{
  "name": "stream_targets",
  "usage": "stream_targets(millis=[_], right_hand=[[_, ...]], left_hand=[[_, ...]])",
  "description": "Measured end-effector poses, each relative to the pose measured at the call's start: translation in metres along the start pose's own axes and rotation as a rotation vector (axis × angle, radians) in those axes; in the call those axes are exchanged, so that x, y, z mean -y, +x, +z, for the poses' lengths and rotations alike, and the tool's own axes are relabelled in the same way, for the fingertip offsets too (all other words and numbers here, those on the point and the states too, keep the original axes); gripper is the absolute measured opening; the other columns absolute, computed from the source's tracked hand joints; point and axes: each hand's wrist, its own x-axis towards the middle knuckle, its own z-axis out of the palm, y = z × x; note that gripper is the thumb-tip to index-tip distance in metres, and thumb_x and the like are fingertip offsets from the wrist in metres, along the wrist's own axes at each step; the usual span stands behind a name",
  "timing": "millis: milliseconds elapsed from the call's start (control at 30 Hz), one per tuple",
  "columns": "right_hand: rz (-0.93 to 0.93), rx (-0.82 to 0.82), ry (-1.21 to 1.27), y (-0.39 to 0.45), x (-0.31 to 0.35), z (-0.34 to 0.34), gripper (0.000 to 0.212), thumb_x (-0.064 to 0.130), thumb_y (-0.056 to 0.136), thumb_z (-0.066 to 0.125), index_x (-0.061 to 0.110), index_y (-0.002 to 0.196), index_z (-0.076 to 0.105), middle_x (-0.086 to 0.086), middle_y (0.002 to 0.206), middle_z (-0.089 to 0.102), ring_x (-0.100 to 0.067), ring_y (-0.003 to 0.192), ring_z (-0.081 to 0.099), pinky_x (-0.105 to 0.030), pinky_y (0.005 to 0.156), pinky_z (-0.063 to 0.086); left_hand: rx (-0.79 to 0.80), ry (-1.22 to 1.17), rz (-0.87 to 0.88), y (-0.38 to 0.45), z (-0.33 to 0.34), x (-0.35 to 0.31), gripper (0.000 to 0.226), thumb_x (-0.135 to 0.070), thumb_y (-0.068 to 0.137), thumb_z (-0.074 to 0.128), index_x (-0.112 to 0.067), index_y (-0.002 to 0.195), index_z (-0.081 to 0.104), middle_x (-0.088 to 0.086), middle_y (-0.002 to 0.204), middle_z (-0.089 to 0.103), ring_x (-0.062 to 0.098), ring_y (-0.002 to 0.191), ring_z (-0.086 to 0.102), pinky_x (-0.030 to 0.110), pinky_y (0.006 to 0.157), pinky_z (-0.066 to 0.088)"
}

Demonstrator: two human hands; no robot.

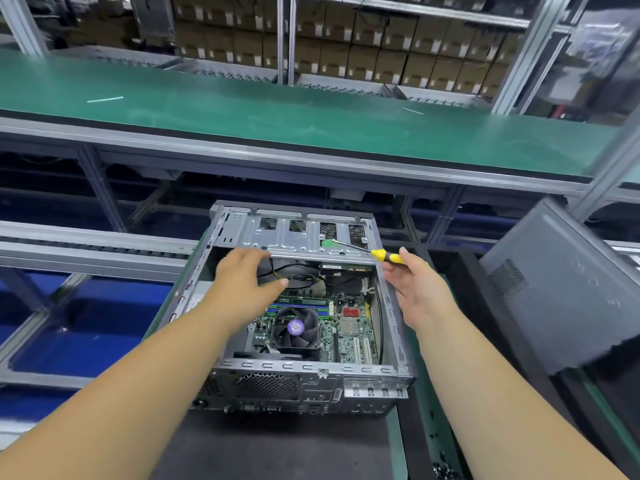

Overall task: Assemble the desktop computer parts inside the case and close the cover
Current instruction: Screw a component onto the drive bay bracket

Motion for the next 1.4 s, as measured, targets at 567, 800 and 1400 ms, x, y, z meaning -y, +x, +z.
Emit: stream_targets(millis=[567, 800, 1400], right_hand=[[-0.394, -0.002, -0.279, 0.071, 0.054, 0.032, 0.016, 0.038, 0.091, 0.068, 0.022, 0.091, 0.065, 0.003, 0.092, 0.077, -0.009, 0.087, 0.073, -0.036, 0.089, 0.054], [-0.571, 0.062, -0.627, 0.088, 0.059, 0.069, 0.019, 0.043, 0.090, 0.063, 0.024, 0.091, 0.064, 0.003, 0.093, 0.074, -0.012, 0.089, 0.072, -0.046, 0.089, 0.058], [-0.670, 0.159, -0.999, 0.095, 0.066, 0.105, 0.020, 0.044, 0.092, 0.062, 0.026, 0.088, 0.056, 0.005, 0.090, 0.070, -0.016, 0.087, 0.068, -0.048, 0.082, 0.057]], left_hand=[[0.455, -1.171, -0.862, 0.093, 0.083, -0.048, 0.050, -0.017, 0.081, 0.077, -0.008, 0.125, 0.054, 0.020, 0.109, 0.057, 0.028, 0.093, 0.070, 0.031, 0.071, 0.059], [0.589, -1.393, -0.781, 0.095, 0.097, -0.033, 0.038, -0.005, 0.074, 0.076, 0.003, 0.108, 0.061, 0.019, 0.120, 0.061, 0.028, 0.096, 0.072, 0.031, 0.081, 0.059], [0.535, -1.429, -0.754, 0.096, 0.104, -0.036, 0.018, 0.008, 0.084, 0.067, 0.012, 0.100, 0.062, 0.024, 0.109, 0.067, 0.031, 0.090, 0.073, 0.027, 0.071, 0.060]])
